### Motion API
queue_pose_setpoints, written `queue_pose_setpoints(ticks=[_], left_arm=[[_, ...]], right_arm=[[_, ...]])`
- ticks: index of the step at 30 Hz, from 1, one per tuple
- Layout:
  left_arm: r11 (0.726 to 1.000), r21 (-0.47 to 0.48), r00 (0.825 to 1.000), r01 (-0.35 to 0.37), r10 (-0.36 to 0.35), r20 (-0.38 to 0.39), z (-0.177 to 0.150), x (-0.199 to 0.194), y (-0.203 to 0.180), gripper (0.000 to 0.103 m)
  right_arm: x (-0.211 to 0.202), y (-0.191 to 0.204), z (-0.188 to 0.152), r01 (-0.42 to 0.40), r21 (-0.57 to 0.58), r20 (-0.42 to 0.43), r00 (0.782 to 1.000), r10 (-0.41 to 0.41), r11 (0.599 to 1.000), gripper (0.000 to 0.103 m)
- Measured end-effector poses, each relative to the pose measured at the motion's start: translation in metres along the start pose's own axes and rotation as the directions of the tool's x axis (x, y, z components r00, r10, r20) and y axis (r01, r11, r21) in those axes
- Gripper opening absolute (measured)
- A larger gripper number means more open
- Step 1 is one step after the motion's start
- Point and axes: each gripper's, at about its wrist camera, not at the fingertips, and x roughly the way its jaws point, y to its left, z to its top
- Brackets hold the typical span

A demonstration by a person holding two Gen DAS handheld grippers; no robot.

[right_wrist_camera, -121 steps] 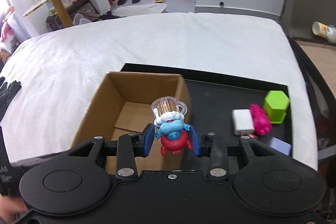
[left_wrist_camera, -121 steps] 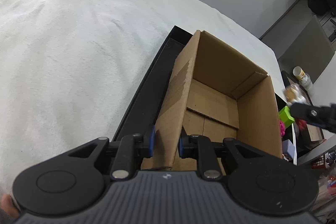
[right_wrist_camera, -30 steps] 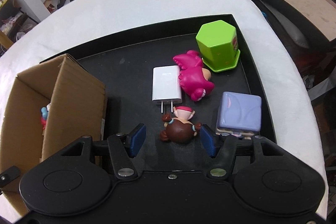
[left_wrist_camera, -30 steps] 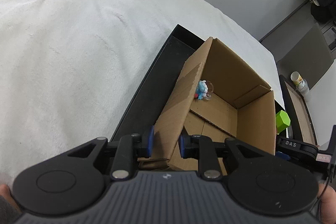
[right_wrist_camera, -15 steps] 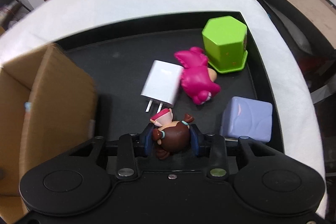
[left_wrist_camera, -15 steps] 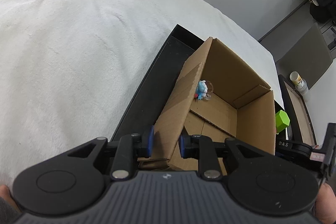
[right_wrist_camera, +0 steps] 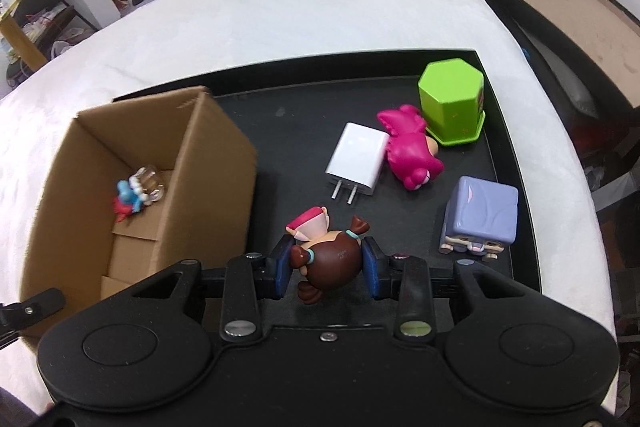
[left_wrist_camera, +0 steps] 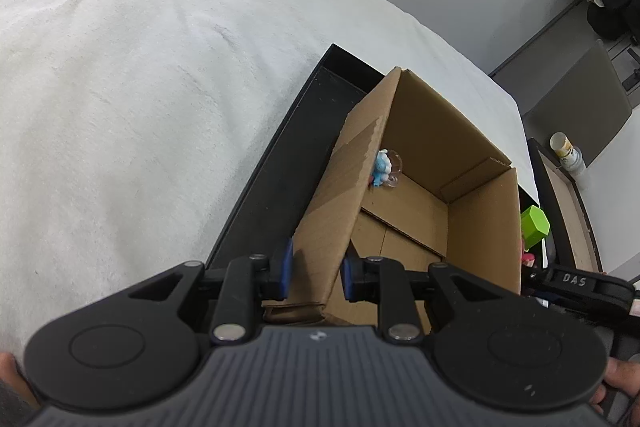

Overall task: Organize rigid objects
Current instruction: 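Lift the brown figure with the right tool and carry it over the box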

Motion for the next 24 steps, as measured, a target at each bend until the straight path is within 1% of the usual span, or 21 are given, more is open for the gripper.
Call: queue_pose_setpoints(ticks=[17, 24], left_arm=[[0.999, -0.036, 0.999, 0.028, -0.029, -0.015, -0.001, -0.002, 0.006, 0.024], [0.999, -0.040, 0.999, 0.035, -0.035, -0.016, 0.000, -0.002, 0.007, 0.024]], right_arm=[[-0.035, 0.049, 0.032, -0.029, -0.077, 0.109, 0.993, 0.037, 0.997, 0.035], [-0.033, 0.068, 0.037, -0.048, -0.114, 0.124, 0.990, 0.062, 0.992, 0.035]])
